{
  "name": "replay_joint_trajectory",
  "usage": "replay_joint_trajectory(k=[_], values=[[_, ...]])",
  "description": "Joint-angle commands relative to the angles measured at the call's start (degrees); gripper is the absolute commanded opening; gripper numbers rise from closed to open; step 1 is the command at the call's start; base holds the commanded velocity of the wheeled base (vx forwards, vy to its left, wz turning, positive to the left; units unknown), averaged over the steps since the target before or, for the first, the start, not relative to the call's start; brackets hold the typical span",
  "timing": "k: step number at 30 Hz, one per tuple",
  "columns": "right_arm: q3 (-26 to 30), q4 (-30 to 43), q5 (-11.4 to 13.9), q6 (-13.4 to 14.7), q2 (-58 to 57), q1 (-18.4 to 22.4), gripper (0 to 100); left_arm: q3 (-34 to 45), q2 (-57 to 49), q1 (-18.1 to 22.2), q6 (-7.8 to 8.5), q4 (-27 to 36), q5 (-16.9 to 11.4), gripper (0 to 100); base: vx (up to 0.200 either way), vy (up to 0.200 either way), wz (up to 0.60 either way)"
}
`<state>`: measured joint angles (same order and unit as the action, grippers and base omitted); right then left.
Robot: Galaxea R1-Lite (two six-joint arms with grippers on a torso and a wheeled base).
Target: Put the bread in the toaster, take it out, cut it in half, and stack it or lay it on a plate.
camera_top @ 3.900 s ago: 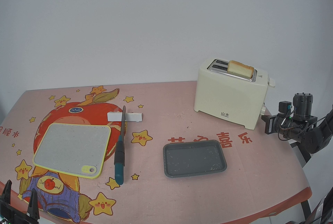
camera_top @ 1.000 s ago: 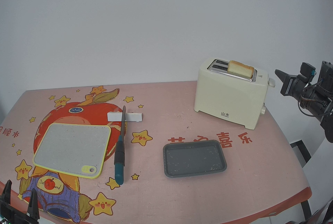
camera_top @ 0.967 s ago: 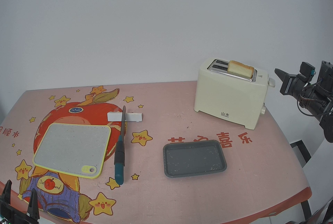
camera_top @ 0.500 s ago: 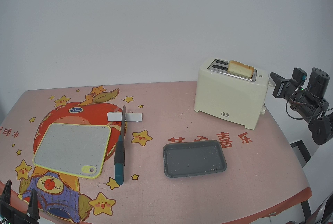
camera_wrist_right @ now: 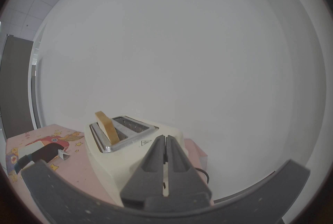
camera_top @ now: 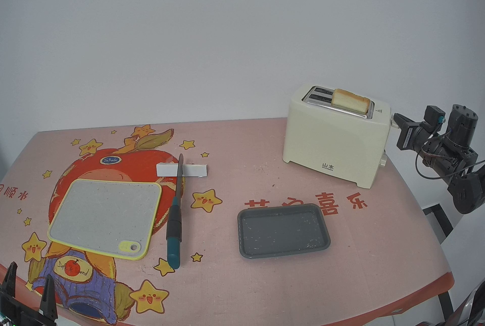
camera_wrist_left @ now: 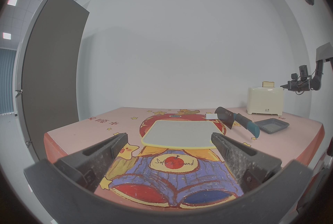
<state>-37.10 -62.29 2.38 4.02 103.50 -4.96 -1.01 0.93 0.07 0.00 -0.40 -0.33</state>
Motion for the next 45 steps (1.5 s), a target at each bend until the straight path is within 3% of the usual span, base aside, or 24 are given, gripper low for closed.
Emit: replay_joint_trajectory(k=[1,5,16,22,45], values=[[0.45,0.07,0.00,-0.42,0.12,-0.05,0,1.01,-0.40,0.01,0.00,-0.04,-0.02,100,0.000,0.000,0.00],[1.15,-0.02,0.00,-1.74,0.30,-0.14,0,1.01,-0.40,0.01,0.00,0.05,-0.02,100,0.000,0.000,0.00],[2.82,0.42,0.00,-2.44,0.65,-0.05,0,1.01,-0.40,0.01,0.00,-0.04,-0.02,100,0.000,0.000,0.00],[2.82,4.81,0.00,-2.62,0.21,0.04,0,1.01,-0.40,0.01,0.00,0.05,-0.02,100,0.000,0.000,0.00],[3.96,4.90,0.00,-3.41,2.06,-0.05,0,1.01,-0.40,0.01,0.00,-0.04,-0.02,100,0.000,0.000,0.00]])
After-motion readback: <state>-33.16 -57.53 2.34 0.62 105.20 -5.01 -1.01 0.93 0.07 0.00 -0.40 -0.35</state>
